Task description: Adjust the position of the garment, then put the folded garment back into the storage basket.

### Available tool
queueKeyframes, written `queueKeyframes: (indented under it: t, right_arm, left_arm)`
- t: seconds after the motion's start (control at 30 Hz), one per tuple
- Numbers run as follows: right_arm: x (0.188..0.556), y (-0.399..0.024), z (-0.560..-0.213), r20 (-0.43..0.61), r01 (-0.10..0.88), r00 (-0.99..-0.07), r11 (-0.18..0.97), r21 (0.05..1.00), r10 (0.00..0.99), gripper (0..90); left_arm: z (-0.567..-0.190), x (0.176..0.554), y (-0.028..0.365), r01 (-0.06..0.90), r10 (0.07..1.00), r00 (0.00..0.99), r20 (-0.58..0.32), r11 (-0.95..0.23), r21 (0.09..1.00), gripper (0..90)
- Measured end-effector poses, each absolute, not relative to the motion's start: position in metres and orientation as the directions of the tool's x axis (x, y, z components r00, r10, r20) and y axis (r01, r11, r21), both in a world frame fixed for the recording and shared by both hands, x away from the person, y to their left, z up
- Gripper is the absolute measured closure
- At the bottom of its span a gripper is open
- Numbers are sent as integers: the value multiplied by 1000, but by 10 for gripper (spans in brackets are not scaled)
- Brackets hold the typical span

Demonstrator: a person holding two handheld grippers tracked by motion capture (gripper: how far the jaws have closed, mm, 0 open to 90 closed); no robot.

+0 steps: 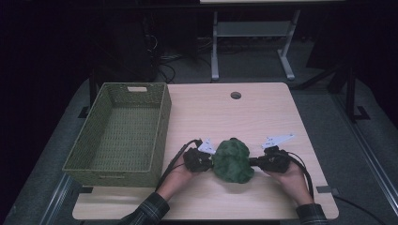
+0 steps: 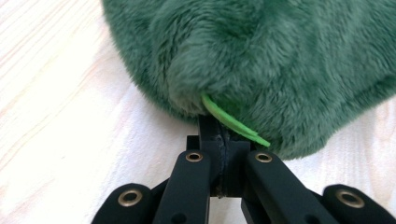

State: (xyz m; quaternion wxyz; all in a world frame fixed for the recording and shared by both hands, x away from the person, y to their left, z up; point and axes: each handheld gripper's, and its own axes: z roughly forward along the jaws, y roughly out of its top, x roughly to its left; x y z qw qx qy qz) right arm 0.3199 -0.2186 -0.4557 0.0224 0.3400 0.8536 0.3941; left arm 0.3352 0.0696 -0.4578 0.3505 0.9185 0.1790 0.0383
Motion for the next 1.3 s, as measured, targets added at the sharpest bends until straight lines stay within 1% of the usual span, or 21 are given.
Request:
queueKeyframes:
  t: [0.1,0.23,0.3,0.33,0.4,0.43,0.5,0.57,0.6,0.67,0.73,0.77,0.8,0.87,0.97,1.03,1.13,1.23,1.3]
  right_arm:
    - [315,-221,-456,214,552,-766,450,702,607,899]
    - [308,-234,-453,195,548,-738,404,733,646,815]
    - [303,-243,-452,181,544,-711,370,753,679,717]
    - [301,-248,-452,181,548,-701,360,755,690,689]
    - [297,-257,-455,166,555,-677,350,755,717,576]
    - [295,-261,-457,144,559,-659,353,750,738,532]
    - [293,-268,-460,134,572,-638,350,742,758,467]
    - [290,-273,-463,126,587,-612,341,734,781,374]
    - [289,-275,-465,129,600,-599,336,726,790,345]
    - [288,-278,-469,112,615,-578,341,711,808,251]
    - [287,-280,-473,113,630,-558,331,702,822,204]
    - [287,-280,-475,99,628,-549,331,704,830,163]
    - [287,-280,-477,96,633,-539,328,701,837,143]
    - [287,-280,-478,83,627,-536,330,705,840,132]
    - [286,-279,-481,54,620,-521,334,710,852,90]
    - [287,-278,-483,27,603,-527,352,716,849,80]
    - [288,-278,-483,29,609,-520,347,714,853,79]
    - [289,-278,-483,27,608,-520,347,714,854,79]
    - [289,-278,-483,27,608,-519,347,714,854,79]
  left_arm:
    - [-457,336,73,304,353,934,-63,-686,661,872]
    - [-451,333,79,305,351,934,-70,-679,668,791]
    - [-447,330,83,304,355,933,-65,-676,671,714]
    - [-444,328,86,303,354,933,-66,-673,675,679]
    - [-439,327,90,315,356,931,-81,-671,672,593]
    - [-437,326,91,318,357,930,-85,-668,673,542]
    - [-434,325,92,325,367,926,-91,-652,685,453]
    - [-430,325,92,312,364,928,-78,-648,695,370]
    - [-428,324,92,303,363,929,-66,-649,698,338]
    - [-423,324,91,280,353,934,-45,-652,705,290]
    - [-421,324,86,265,342,939,-32,-663,700,236]
    - [-420,324,84,252,330,944,-25,-666,702,215]
    - [-419,325,83,252,326,945,-30,-662,706,191]
    - [-419,327,78,245,323,946,-30,-652,718,168]
    - [-420,333,70,219,292,956,-22,-663,716,138]
    - [-421,336,66,204,276,961,-18,-663,720,136]
    - [-424,342,61,202,270,963,-26,-651,732,133]
    - [-430,343,56,187,234,971,-40,-649,737,130]
    - [-435,344,52,172,210,977,-39,-668,724,130]
